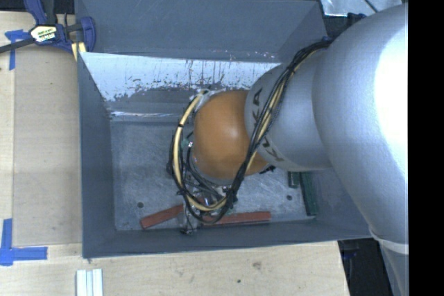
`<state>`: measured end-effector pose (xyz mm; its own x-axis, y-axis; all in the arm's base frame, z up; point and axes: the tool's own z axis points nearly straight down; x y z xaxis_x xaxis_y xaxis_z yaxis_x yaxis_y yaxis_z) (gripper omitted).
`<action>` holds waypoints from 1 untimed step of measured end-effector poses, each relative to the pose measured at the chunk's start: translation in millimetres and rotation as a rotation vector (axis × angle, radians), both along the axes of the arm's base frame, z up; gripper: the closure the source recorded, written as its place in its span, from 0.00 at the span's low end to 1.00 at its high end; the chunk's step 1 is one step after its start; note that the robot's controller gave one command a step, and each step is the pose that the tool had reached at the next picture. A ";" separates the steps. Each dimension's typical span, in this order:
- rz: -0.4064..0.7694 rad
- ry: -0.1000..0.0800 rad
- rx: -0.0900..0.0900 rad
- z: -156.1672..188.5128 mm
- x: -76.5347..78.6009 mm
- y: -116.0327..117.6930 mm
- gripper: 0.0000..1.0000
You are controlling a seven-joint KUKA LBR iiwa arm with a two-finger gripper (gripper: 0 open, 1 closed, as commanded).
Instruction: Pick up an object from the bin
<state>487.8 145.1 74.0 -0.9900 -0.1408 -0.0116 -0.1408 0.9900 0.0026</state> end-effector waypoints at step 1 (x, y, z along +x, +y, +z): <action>-0.155 0.004 -0.002 -2.2 -1.3 14.9 0.00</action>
Offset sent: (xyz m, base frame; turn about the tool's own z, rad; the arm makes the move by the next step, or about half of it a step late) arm -0.0036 0.0153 -0.0040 0.1560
